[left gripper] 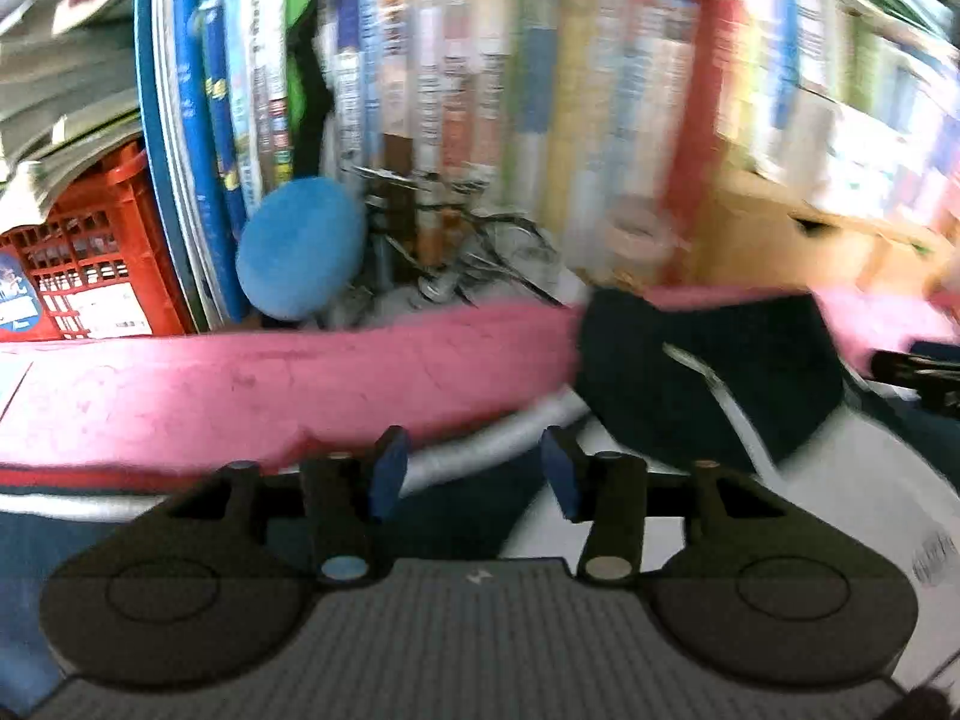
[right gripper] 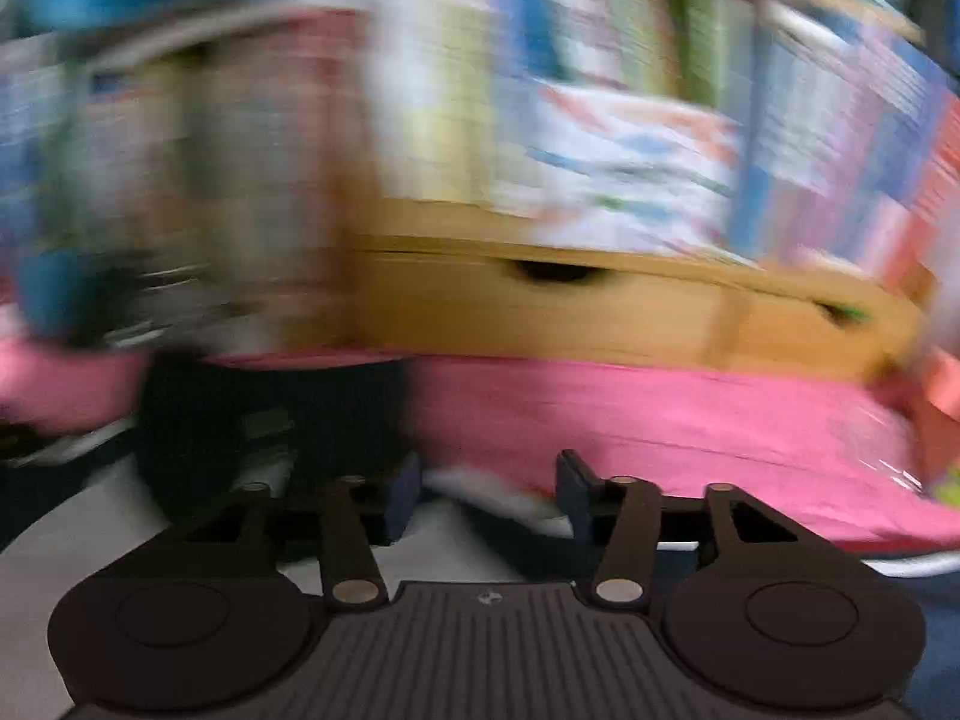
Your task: Fold clothes
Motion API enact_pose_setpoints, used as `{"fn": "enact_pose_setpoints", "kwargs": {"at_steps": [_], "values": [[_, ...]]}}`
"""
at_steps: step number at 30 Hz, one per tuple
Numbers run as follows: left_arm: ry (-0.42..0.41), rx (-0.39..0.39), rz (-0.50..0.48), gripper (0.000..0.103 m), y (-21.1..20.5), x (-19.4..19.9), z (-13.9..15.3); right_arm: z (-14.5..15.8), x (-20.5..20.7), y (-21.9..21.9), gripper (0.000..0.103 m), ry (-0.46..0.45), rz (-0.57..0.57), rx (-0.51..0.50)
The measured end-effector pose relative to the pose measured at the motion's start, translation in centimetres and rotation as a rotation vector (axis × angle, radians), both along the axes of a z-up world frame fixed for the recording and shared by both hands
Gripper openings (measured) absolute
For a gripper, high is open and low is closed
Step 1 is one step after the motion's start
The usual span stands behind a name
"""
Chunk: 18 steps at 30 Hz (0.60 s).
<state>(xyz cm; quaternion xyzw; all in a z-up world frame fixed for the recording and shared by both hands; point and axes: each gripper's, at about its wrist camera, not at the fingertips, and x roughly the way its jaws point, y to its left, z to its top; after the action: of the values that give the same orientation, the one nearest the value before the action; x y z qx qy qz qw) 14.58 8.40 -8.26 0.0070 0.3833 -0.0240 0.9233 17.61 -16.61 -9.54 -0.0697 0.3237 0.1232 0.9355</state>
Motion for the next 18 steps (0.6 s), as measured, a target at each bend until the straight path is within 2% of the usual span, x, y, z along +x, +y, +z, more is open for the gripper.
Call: {"fn": "enact_pose_setpoints", "kwargs": {"at_steps": [2, 5, 6, 9, 10, 11, 12, 13, 14, 15, 16, 18], "values": [[0.02, 0.023, 0.006, 0.052, 0.1, -1.4, -0.3, -0.9, -2.7, 1.3, 0.057, 0.029, 0.132, -0.021], [0.059, 0.054, 0.061, 0.055, 1.2, -2.8, -1.1, -3.0, -4.4, 0.9, 0.057, 0.136, 0.185, -0.052], [0.072, 0.064, 0.079, 0.055, 1.6, -3.3, -1.4, -3.2, -4.8, -0.9, 0.058, 0.146, 0.157, -0.045], [0.111, 0.094, 0.133, 0.069, 2.8, -4.7, -2.2, -3.8, -6.2, -6.3, 0.061, 0.173, 0.073, -0.027], [0.124, 0.104, 0.152, 0.077, 3.2, -5.2, -2.4, -3.6, -6.6, -8.6, 0.063, 0.161, 0.03, -0.052], [0.135, 0.109, 0.173, 0.08, 3.6, -5.7, -2.6, -3.6, -6.6, -11.7, 0.066, 0.164, -0.041, -0.068], [0.14, 0.108, 0.212, 0.08, 4.3, -6.0, -2.4, -3.5, -6.6, -14.9, 0.081, 0.167, -0.111, -0.084], [0.147, 0.137, 0.265, 0.08, 4.8, -5.9, -2.3, -3.5, -6.6, -18.1, 0.085, 0.17, -0.182, -0.1], [0.156, 0.161, 0.317, 0.076, 5.4, -5.9, -2.2, -3.4, -6.5, -21.2, 0.085, 0.173, -0.258, -0.117], [0.171, 0.167, 0.366, 0.073, 5.9, -6.2, -1.8, -3.2, -6.1, -24.5, 0.085, 0.185, -0.381, -0.135], [0.187, 0.156, 0.411, 0.065, 6.4, -6.4, -1.4, -2.7, -6.0, -26.4, 0.079, 0.192, -0.457, -0.158], [0.194, 0.113, 0.456, 0.062, 6.4, -7.3, -0.5, -1.7, -5.7, -30.2, 0.067, 0.204, -0.608, -0.204]]}}
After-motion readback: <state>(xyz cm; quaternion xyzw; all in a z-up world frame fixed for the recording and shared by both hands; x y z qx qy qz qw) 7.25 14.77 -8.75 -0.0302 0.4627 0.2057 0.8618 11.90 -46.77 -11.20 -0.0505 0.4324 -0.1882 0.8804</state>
